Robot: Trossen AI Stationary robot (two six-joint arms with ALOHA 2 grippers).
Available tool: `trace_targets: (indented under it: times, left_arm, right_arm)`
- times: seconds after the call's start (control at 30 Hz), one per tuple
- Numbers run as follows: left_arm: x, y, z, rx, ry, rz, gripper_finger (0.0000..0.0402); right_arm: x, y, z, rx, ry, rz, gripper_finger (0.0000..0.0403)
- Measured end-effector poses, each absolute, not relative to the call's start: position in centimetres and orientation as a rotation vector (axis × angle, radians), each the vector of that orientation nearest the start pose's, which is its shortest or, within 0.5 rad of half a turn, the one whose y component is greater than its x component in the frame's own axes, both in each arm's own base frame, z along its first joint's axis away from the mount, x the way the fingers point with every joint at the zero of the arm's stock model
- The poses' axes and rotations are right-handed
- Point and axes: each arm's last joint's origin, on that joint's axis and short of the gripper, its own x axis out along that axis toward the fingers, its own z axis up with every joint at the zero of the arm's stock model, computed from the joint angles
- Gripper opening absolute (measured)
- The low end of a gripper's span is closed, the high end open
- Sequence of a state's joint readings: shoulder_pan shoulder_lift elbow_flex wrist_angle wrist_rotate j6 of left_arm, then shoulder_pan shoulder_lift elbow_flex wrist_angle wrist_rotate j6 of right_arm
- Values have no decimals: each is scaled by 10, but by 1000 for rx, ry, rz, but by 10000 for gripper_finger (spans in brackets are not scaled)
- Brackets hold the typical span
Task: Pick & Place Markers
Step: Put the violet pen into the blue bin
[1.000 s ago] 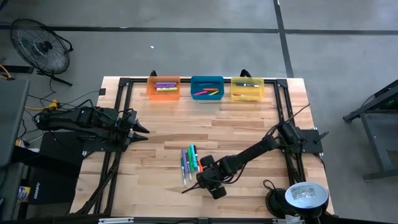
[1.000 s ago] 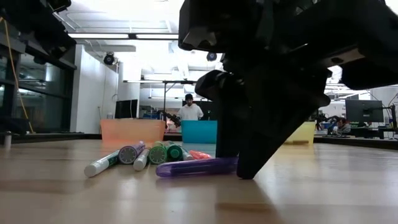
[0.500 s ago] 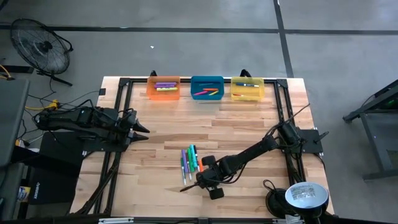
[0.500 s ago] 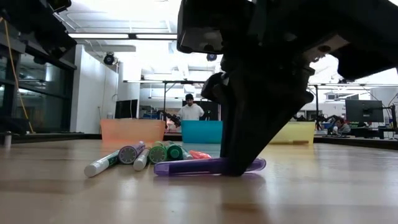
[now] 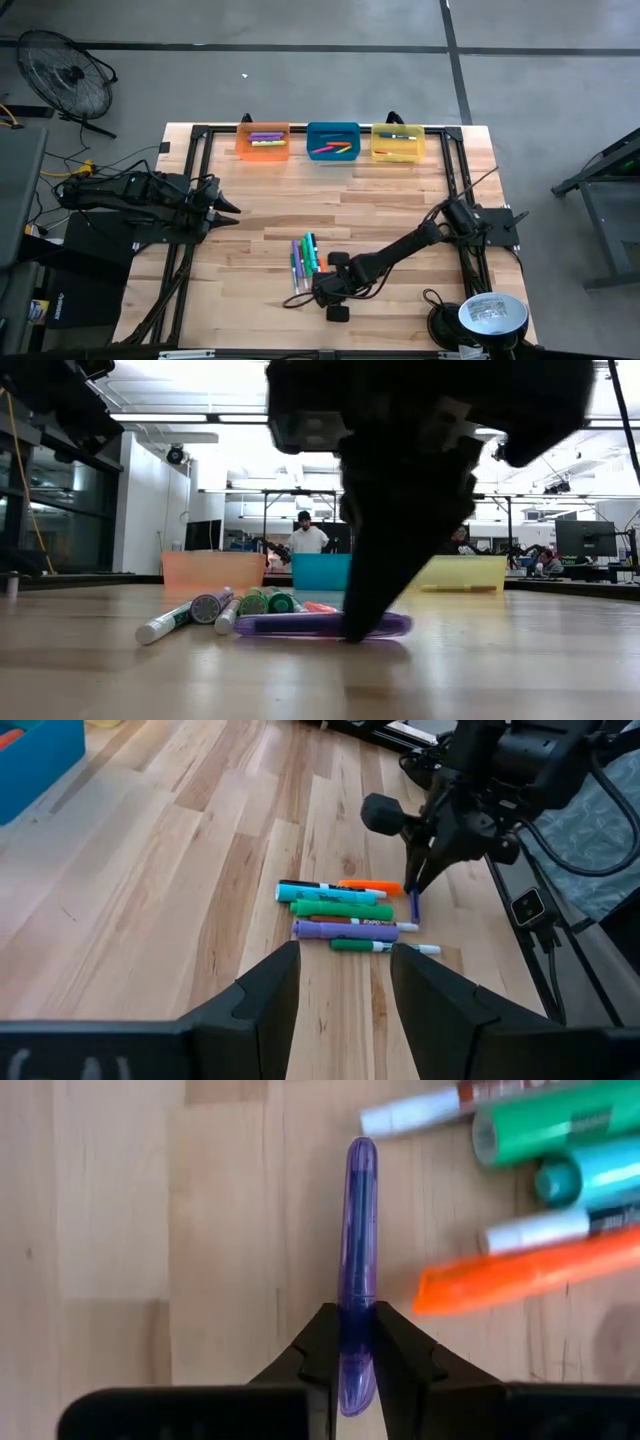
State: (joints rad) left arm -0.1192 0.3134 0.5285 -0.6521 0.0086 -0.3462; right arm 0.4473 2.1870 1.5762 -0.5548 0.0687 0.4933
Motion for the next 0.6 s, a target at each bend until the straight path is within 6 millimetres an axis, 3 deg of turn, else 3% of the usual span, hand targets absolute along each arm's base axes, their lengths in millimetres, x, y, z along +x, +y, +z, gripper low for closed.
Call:
trace_targets:
  times: [0.6]
  left_arm:
    - [82,-10,255,-316,454,-51,156]
  right_arm:
    - [428,195,184,112,950,-72,32]
